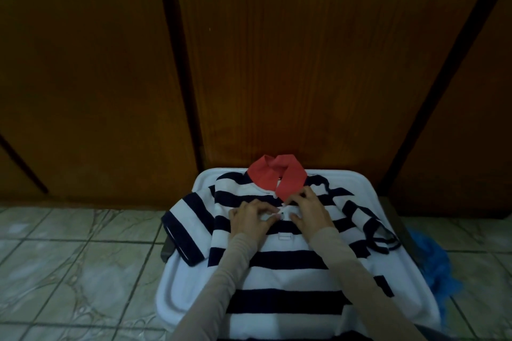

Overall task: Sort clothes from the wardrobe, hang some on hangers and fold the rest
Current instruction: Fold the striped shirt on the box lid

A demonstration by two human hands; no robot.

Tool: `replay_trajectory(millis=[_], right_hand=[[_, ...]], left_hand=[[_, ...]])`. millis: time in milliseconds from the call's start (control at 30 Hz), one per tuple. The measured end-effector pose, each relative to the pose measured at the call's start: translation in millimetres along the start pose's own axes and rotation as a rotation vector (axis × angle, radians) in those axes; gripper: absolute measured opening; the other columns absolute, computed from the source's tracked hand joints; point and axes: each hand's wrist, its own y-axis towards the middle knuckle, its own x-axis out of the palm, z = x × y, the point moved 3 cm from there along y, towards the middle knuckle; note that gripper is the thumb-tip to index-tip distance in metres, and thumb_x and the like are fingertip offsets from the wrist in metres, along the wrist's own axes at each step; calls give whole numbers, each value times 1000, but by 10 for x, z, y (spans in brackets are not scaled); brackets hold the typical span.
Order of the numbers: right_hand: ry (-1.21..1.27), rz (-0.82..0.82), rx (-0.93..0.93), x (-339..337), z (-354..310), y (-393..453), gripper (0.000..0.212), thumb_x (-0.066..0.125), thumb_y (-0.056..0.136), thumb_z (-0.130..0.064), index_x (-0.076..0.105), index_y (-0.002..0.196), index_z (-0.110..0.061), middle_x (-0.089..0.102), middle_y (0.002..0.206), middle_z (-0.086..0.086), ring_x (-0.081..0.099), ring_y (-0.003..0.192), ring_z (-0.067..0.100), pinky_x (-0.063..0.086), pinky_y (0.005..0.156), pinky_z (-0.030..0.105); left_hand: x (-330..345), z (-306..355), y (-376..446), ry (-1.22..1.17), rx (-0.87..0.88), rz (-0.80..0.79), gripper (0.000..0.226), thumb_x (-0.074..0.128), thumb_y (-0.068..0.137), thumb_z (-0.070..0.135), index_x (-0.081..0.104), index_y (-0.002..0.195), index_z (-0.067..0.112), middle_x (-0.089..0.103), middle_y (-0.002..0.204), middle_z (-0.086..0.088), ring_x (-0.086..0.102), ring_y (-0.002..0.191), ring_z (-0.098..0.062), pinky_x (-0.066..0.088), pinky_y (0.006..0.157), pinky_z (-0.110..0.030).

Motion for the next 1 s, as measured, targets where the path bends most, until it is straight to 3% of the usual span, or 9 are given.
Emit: replay_trajectory(millis=[133, 200, 367, 567, 700, 867, 1000], right_hand=[[135, 34, 14, 27, -28, -21, 12, 68, 83, -16, 65, 92, -9, 53, 110, 6, 53, 95, 16, 49, 82, 32], [150, 25, 39, 79, -54, -36, 13, 69, 83, -20, 67, 89, -9, 58, 104, 4, 52, 85, 9, 47, 75, 26], [201, 106, 117, 115, -57, -28, 16, 73, 80, -27, 68, 85, -12, 64, 92, 1, 56, 77, 10, 49, 69, 26], [328, 4, 141, 144, -35, 7, 19, 74, 78, -23, 57, 72, -15, 52, 65, -7, 51, 68, 12, 51, 72, 33], [391, -9, 171, 175, 7, 28, 23, 77, 76, -21, 56, 67, -17, 51, 60, -11, 47, 58, 4, 49, 71, 30], [472, -15, 173, 203, 30, 39, 19, 76, 76, -18, 60, 70, -11, 53, 60, -6, 45, 54, 2, 47, 66, 25], [596, -26, 169, 195, 43, 35, 18, 76, 74, -6, 60, 69, -9, 54, 61, -4, 45, 53, 2, 40, 54, 7]], left_hand=[[12, 3, 31, -77, -51, 9, 16, 61, 85, 41, 70, 93, 31, 64, 107, 13, 47, 107, -13, 24, 93, -30], [17, -5, 36, -84, -56, 7, 16, 59, 87, 38, 70, 94, 30, 64, 108, 11, 48, 107, -14, 23, 93, -30], [34, -24, 42, -82, -57, -22, 19, 53, 92, 34, 69, 99, 27, 62, 113, 9, 46, 109, -15, 20, 92, -29], [67, -27, 39, -21, -25, -37, 22, 48, 95, 35, 65, 104, 25, 60, 113, 6, 44, 110, -15, 20, 93, -30], [80, -7, 37, 47, 3, -49, 23, 43, 97, 34, 62, 106, 25, 57, 114, 5, 43, 110, -16, 21, 93, -32], [82, 5, 30, 99, 25, -54, 24, 41, 97, 34, 61, 107, 25, 55, 115, 5, 43, 110, -17, 22, 94, -34], [66, 10, 14, 62, 42, -29, 20, 46, 95, 33, 61, 105, 25, 57, 111, 8, 43, 107, -15, 20, 88, -29]])
